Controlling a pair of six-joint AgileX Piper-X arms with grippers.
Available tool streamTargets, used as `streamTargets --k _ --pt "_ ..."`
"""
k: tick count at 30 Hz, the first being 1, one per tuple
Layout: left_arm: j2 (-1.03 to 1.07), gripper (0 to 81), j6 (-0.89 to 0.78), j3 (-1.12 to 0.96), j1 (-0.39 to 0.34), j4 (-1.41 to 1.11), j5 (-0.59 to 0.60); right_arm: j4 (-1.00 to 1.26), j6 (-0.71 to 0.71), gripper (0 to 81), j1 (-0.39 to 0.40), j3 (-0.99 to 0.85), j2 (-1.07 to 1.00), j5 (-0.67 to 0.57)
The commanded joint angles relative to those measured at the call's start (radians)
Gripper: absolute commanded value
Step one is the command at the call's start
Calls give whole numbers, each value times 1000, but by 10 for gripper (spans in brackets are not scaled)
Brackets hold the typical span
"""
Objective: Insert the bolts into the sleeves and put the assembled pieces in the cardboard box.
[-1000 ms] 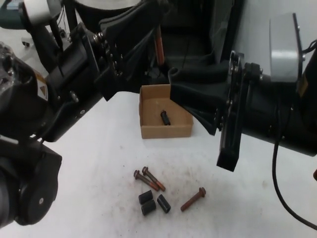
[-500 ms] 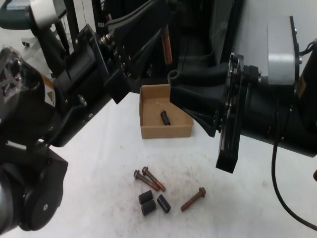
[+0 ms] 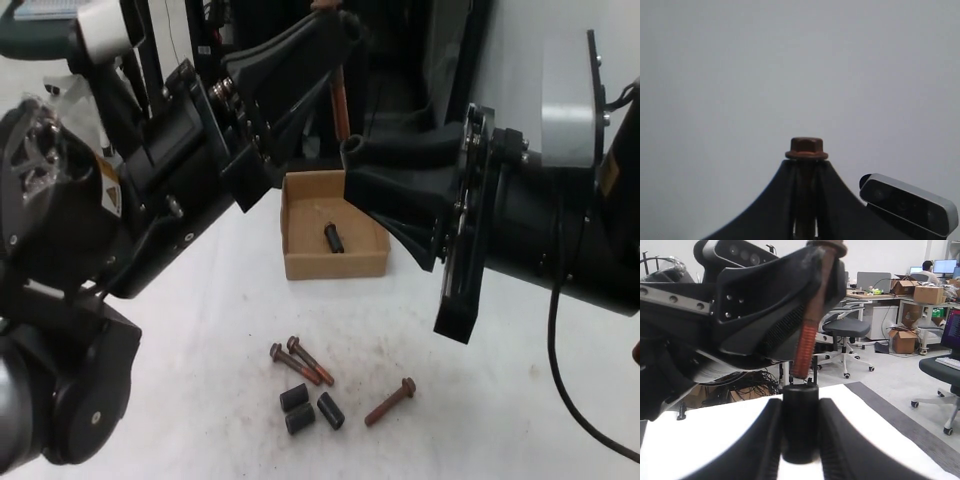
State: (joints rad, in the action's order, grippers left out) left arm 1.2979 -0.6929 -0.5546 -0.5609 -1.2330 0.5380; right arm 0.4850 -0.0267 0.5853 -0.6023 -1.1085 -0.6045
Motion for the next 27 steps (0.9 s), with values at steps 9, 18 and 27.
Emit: streamTargets --k 9,18,27 --pt "38 4 7 -2 -60 -12 -6 19 -7 8 1 -13 1 1" --pt "41 4 49 3 -59 -12 -1 19 -6 8 -3 -13 1 1" --pt "24 4 95 116 -47 -53 -1 21 -6 8 -2 -13 1 1"
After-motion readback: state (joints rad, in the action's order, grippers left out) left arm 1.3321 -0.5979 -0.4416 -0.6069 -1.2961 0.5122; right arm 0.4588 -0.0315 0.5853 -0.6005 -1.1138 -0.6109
